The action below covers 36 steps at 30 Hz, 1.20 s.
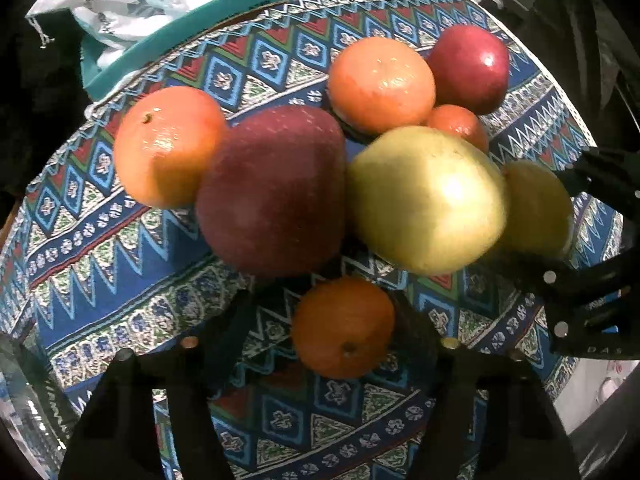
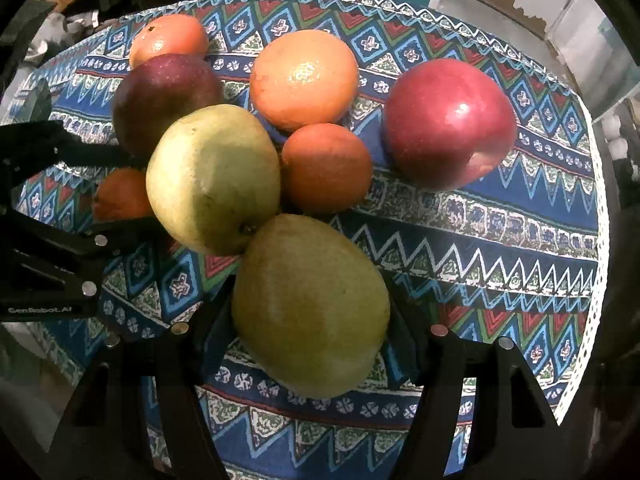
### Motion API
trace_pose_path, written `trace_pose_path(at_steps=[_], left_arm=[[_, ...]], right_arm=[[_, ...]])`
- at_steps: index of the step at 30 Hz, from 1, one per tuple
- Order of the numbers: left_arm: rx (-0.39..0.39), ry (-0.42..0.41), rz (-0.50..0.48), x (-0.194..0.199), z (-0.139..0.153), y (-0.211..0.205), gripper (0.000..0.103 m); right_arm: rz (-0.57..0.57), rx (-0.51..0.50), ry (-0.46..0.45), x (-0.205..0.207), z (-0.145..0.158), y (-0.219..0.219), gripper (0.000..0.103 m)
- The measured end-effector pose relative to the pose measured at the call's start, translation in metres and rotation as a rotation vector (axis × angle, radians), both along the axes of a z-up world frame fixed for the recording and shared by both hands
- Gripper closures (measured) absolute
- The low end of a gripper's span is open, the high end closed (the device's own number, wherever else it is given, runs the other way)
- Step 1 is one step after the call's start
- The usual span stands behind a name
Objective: Organize fruits
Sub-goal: 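Move both tools toward the fruit cluster, left toward an orange, right toward the green pear, then grasp the orange with the left tool while the right tool grasps the green pear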
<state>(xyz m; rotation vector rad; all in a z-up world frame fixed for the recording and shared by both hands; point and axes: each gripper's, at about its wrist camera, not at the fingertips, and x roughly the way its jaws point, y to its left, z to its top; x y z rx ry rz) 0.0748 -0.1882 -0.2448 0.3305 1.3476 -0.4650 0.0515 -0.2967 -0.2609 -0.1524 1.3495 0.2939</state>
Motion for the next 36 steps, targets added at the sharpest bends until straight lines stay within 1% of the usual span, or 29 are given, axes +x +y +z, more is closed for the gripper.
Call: trace_pose_path(at_steps=[2, 3, 7, 10, 16, 22, 27, 29, 33, 36], left_arm=[[-0.001, -0.001, -0.013, -0.002, 0.0, -0.002, 0.053], [0.003, -0.011, -0.021, -0.003, 0.001, -0.002, 0.055], [0.004, -0.024, -0.009, -0.002, 0.002, 0.0, 0.056], [0.0, -0.032, 0.007, -0.003, 0.006, 0.008, 0.056], [-0.023, -0.061, 0.015, -0.003, 0.021, 0.018, 0.056], [-0.03, -0.112, 0.005, -0.013, 0.037, 0.017, 0.056], [-0.039, -0.183, -0.004, -0.03, 0.063, 0.017, 0.056], [-0.045, -0.204, -0.005, -0.026, 0.068, 0.022, 0.056], [-0.059, -0.248, 0.0, -0.031, 0.089, 0.026, 0.056], [-0.076, -0.265, 0.002, -0.032, 0.101, 0.03, 0.056]], right_arm=[[-0.003, -0.004, -0.003, -0.002, 0.002, -0.003, 0.035], [-0.005, -0.006, -0.005, -0.003, 0.001, -0.004, 0.035], [-0.019, 0.003, -0.018, -0.011, 0.002, -0.007, 0.035], [-0.036, 0.028, -0.023, -0.018, 0.007, -0.011, 0.035], [-0.078, 0.057, -0.073, -0.022, 0.03, -0.021, 0.035], [-0.116, 0.047, -0.121, -0.029, 0.052, -0.032, 0.035], [-0.134, 0.054, -0.17, -0.032, 0.076, -0.037, 0.035], [-0.138, 0.058, -0.195, -0.03, 0.084, -0.032, 0.035], [-0.14, 0.068, -0.239, -0.027, 0.101, -0.025, 0.035], [-0.132, 0.074, -0.274, -0.028, 0.115, -0.021, 0.035]])
